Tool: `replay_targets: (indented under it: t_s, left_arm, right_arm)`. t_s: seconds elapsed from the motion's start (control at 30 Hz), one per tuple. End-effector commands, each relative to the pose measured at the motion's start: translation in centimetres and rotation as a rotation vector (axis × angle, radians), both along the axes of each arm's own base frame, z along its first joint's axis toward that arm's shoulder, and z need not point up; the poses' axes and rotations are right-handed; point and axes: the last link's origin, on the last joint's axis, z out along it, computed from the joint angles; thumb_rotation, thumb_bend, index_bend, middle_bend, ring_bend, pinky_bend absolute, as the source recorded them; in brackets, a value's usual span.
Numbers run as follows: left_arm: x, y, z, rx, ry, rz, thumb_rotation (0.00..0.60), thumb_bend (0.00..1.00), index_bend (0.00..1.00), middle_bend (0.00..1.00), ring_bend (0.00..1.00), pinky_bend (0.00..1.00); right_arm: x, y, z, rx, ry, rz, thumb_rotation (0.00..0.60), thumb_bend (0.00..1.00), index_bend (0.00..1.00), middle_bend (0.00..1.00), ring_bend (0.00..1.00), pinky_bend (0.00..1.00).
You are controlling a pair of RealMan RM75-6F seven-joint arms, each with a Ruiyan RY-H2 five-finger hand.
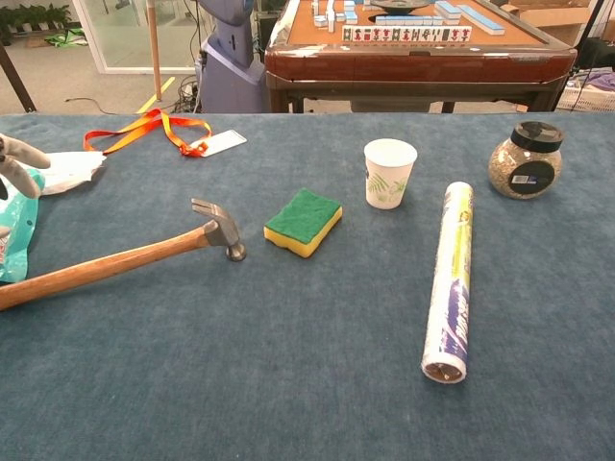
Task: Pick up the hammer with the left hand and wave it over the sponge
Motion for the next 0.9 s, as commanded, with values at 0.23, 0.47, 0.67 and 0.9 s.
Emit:
replay_targets:
  t_s: [0.23, 0.47, 0.67, 0.9]
  left_arm:
    - [3.3, 2.1, -2.6, -0.094, 0.045, -0.017, 0.600, 0.27, 0.23, 0.31, 0.33, 0.35]
    - [4.6, 3.1, -4.1, -0.150, 0.073, 0.035, 0.600, 0.27, 0.26, 0.31, 0.24, 0.33]
    - [5.5, 3.5, -5.5, -0.184, 0.115, 0.061, 0.600, 0.27, 0.26, 0.31, 0.23, 0.32]
    - [6.6, 4.2, -7.0, -0.204, 0.146, 0.086, 0.600, 0.27, 0.26, 0.31, 0.23, 0.32]
  right_arm:
    - [0.0, 0.0, 0.1, 0.001, -0.006, 0.001, 0.600, 0.18, 0.36, 0.41, 0.31, 0.33]
    - [-0.2, 0.0, 0.2, 0.000, -0.014, -0.002, 0.600, 0.18, 0.36, 0.41, 0.31, 0.33]
    - [-0.2, 0.0, 0.4, -0.003, -0.021, -0.002, 0.600, 0.18, 0.36, 0.41, 0.31, 0.33]
    - [-0.3, 0.1, 0.6, -0.005, -0.027, -0.003, 0.600, 0.18, 0.36, 0.41, 0.31, 0.33]
